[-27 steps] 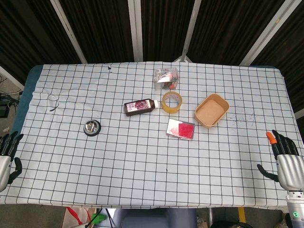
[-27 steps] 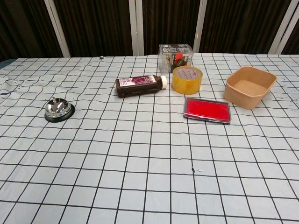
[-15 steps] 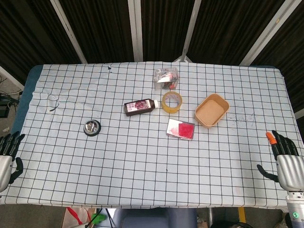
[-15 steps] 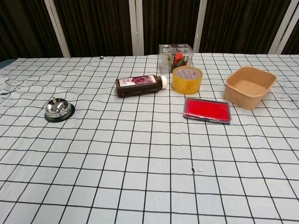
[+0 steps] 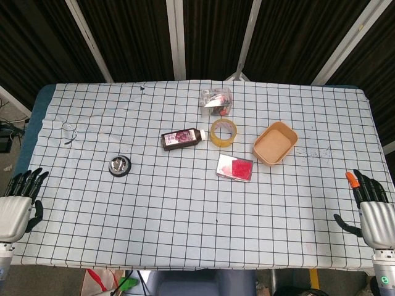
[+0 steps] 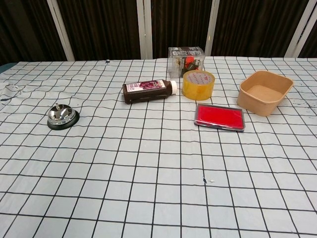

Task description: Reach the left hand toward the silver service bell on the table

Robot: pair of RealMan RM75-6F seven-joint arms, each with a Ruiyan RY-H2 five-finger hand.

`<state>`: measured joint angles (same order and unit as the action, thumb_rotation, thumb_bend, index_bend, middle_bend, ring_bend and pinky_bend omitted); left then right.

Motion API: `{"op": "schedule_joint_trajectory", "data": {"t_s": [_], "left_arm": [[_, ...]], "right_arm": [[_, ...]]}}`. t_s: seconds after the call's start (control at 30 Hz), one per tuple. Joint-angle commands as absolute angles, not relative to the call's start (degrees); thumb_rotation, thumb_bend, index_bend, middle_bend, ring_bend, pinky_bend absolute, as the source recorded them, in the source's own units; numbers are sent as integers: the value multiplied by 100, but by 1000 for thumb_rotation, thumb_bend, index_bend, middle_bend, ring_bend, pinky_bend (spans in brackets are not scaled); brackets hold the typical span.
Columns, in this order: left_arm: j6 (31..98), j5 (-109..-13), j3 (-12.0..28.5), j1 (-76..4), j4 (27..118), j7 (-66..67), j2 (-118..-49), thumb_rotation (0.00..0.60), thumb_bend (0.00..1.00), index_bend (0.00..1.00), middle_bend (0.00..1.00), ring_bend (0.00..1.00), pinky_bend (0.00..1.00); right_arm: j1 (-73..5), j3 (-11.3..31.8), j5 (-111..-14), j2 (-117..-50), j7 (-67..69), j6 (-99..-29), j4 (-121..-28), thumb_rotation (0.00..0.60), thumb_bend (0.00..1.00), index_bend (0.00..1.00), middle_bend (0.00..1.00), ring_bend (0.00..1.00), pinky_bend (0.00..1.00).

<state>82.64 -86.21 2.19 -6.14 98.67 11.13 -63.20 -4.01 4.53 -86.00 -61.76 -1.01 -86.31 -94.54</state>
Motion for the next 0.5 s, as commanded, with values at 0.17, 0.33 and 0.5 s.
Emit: {"op": "schedule_joint_trajectory", "data": {"t_s": [0.17, 0.33, 0.5], "left_arm": [[7475, -8299, 535, -1252, 9812, 1519, -6553, 600, 1000, 0, 25, 0, 3], [6898, -7794, 877, -1828, 9316, 1995, -7091, 600, 1000, 0, 24, 0, 3], [6538, -7640, 1036, -2312, 8503, 2033, -7830, 600, 1000, 0, 22, 0, 3]], "right_arm": [[-416, 452, -8593, -6180, -88, -8594, -9445, 600, 248, 58, 28, 88, 97], [-401, 465, -8586, -6161, 17, -8622, -9431, 600, 248, 58, 28, 88, 97], [-392, 464, -8575, -6141, 99, -8616, -9405, 600, 248, 58, 28, 88, 97]]}}
